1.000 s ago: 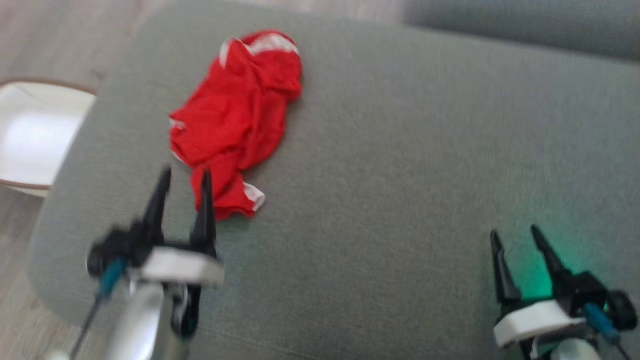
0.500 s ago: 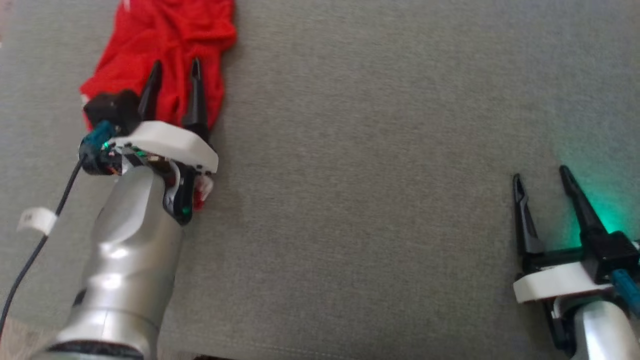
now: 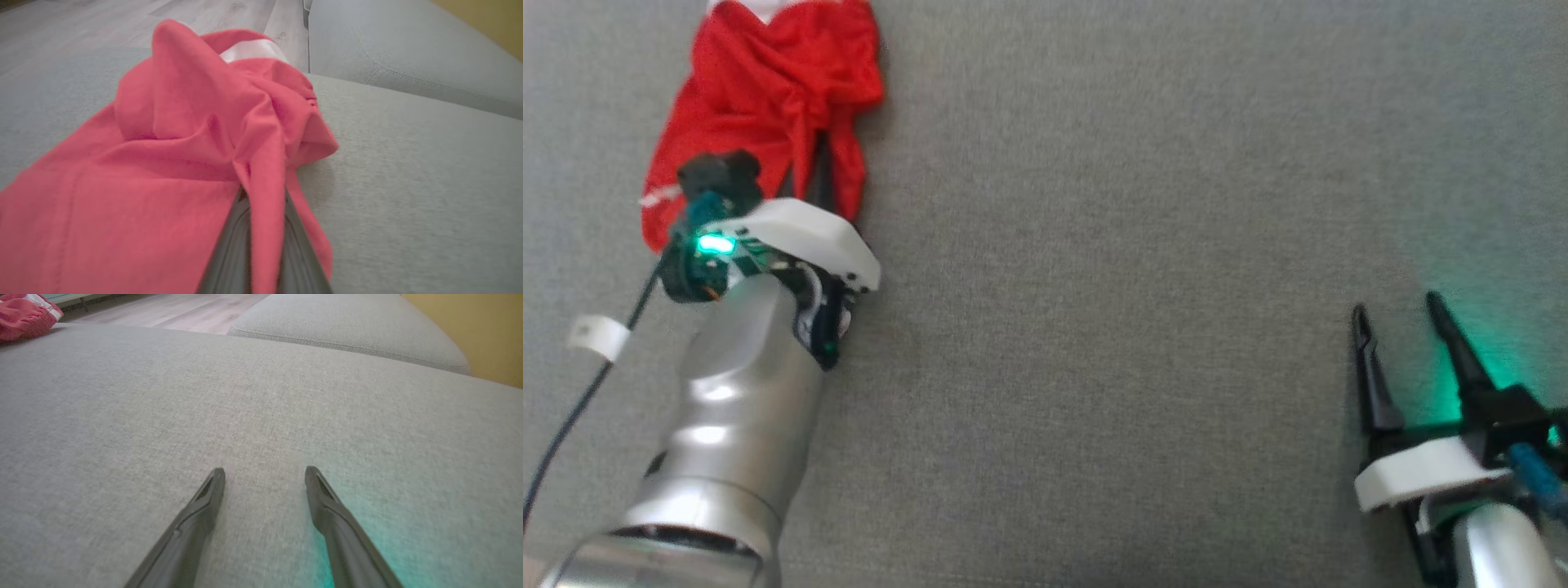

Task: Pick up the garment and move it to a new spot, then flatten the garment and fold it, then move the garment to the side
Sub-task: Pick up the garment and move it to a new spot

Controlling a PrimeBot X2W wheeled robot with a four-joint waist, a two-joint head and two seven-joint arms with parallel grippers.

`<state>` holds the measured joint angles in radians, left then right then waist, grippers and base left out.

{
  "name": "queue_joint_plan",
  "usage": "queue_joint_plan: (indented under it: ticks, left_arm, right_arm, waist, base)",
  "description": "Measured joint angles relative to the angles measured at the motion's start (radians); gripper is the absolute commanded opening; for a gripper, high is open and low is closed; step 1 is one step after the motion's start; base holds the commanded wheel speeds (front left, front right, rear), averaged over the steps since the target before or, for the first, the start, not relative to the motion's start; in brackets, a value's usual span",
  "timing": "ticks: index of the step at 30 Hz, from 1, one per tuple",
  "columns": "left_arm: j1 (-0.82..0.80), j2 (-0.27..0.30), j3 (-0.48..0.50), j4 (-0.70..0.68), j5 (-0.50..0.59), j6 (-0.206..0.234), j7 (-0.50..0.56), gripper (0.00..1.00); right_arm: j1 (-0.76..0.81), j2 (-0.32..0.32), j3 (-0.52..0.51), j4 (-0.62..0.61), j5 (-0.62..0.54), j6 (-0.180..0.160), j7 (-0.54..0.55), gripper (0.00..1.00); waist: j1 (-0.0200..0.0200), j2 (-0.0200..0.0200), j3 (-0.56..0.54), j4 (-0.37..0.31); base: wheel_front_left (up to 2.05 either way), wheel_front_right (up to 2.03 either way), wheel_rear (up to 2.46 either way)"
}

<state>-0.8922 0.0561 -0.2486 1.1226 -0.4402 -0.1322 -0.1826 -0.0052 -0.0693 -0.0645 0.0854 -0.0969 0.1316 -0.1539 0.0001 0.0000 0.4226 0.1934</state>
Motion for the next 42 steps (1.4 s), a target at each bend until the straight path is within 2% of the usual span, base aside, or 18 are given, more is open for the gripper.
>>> queue_joint_plan:
  ticks: [2,5,9,14,19,22,25,29,33,37,42]
  left_arm:
    - [0.020,-0.002,-0.038,-0.030,-0.020,0.000,-0.016,0.00]
    - [0.068,-0.006,-0.142,-0.154,-0.068,0.000,-0.030,0.00]
    - [0.148,-0.006,-0.260,-0.320,-0.138,0.000,0.008,0.00]
    - [0.299,0.013,-0.392,-0.594,-0.231,0.000,0.108,0.00]
    - [0.457,0.033,-0.534,-0.897,-0.328,0.000,0.263,0.00]
    - [0.549,0.029,-0.606,-1.048,-0.463,0.000,0.347,0.00]
    - [0.615,0.031,-0.625,-1.125,-0.558,0.000,0.397,0.00]
    - [0.631,0.032,-0.580,-1.125,-0.669,0.026,0.427,0.00]
    - [0.613,0.053,-0.519,-1.044,-0.681,0.055,0.428,0.00]
    - [0.531,0.104,-0.451,-0.878,-0.635,0.076,0.394,0.00]
    - [0.406,0.135,-0.394,-0.682,-0.554,0.117,0.308,0.00]
  right_arm:
    - [0.008,0.002,0.009,0.030,0.011,0.000,-0.008,1.00]
    - [0.023,0.015,0.029,0.089,0.036,0.000,-0.034,1.00]
    - [0.023,0.021,0.051,0.151,0.071,0.000,-0.059,1.00]
    - [0.039,0.023,0.091,0.223,0.148,0.000,-0.079,1.00]
    - [0.047,0.024,0.122,0.258,0.194,0.000,-0.094,1.00]
    - [0.048,0.024,0.129,0.268,0.203,0.000,-0.094,1.00]
    - [0.048,0.024,0.135,0.264,0.205,0.000,-0.094,1.00]
    - [0.047,0.024,0.145,0.250,0.213,0.000,-0.094,1.00]
    - [0.043,0.024,0.149,0.246,0.222,0.000,-0.094,1.00]
    - [0.033,0.024,0.151,0.243,0.229,0.000,-0.094,1.00]
    - [0.028,0.024,0.151,0.238,0.229,0.000,-0.094,1.00]
  waist:
    - [-0.0001,0.0000,-0.030,-0.004]
    - [-0.0002,0.0000,-0.099,-0.015]
    - [-0.0003,0.0000,-0.173,-0.033]
    - [-0.0004,0.0001,-0.263,-0.075]
    - [-0.0003,0.0001,-0.314,-0.154]
    - [-0.0004,0.0001,-0.329,-0.205]
    - [-0.0003,0.0001,-0.333,-0.255]
    - [-0.0002,0.0001,-0.323,-0.316]
    - [-0.0001,0.0001,-0.306,-0.355]
    - [0.0001,0.0001,-0.273,-0.393]
    - [0.0002,0.0001,-0.239,-0.421]
  base:
    - [0.00,0.00,0.00]
    - [0.00,0.00,0.00]
    - [0.00,0.00,0.00]
    - [0.00,0.00,0.00]
    - [0.00,0.00,0.00]
    - [0.00,0.00,0.00]
    - [0.00,0.00,0.00]
    - [0.00,0.00,0.00]
    - [0.00,0.00,0.00]
    - [0.00,0.00,0.00]
    - [0.00,0.00,0.00]
